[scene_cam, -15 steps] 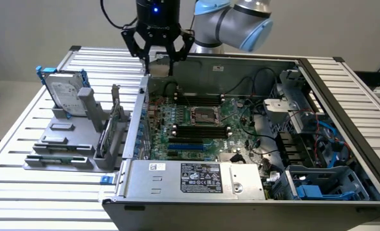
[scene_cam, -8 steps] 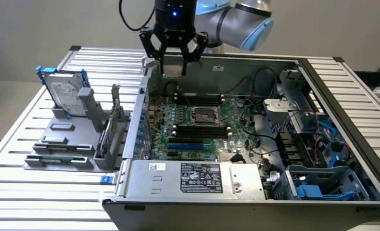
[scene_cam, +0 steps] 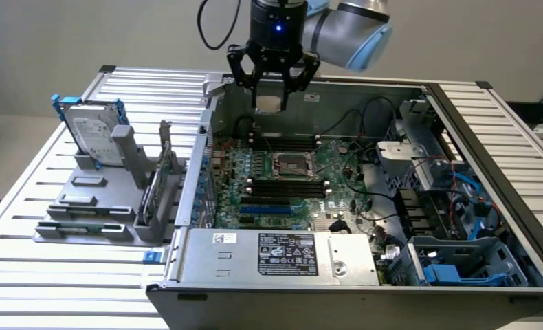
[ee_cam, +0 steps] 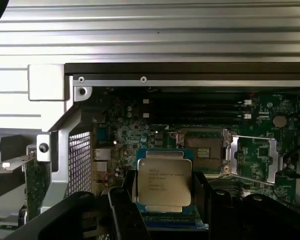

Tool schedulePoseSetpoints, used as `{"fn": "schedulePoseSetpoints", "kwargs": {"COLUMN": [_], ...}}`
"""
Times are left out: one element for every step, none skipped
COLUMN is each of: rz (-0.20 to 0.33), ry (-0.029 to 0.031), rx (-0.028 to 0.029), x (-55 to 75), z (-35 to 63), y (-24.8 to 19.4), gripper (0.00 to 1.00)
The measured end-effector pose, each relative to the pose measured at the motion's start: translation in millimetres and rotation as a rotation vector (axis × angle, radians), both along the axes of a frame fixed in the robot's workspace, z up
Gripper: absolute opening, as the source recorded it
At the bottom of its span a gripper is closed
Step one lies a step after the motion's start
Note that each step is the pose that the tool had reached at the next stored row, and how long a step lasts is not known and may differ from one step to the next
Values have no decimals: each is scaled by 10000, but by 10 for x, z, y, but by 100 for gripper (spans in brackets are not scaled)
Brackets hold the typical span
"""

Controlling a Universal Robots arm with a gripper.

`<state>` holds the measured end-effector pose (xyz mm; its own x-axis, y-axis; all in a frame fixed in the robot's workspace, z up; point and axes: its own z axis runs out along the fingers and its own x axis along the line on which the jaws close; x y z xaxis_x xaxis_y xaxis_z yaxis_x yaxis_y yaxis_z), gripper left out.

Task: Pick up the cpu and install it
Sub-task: 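Pick up the cpu and move it towards the insertion slot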

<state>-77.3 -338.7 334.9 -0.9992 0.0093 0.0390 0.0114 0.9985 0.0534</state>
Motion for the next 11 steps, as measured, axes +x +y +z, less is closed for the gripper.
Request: {"fn": "schedulePoseSetpoints", "kwargs": {"rz": [1, 1, 1, 2, 1, 0, 2, 1, 1, 2, 0], "ry": [0, 0, 1, 1, 0, 0, -1, 0, 1, 1, 1], "rx": [-1, -1, -1, -1, 0, 0, 1, 0, -1, -1, -1], "x": [45, 90, 135, 180, 225, 271, 319, 364, 409, 454, 500], "z": [-18, -36, -54, -71, -90, -109, -128, -146, -163, -181, -200], "y": [5, 9, 12, 16, 18, 18, 18, 19, 19, 19, 19], "gripper": [55, 55, 55, 55, 55, 55, 55, 55, 55, 55, 55]}}
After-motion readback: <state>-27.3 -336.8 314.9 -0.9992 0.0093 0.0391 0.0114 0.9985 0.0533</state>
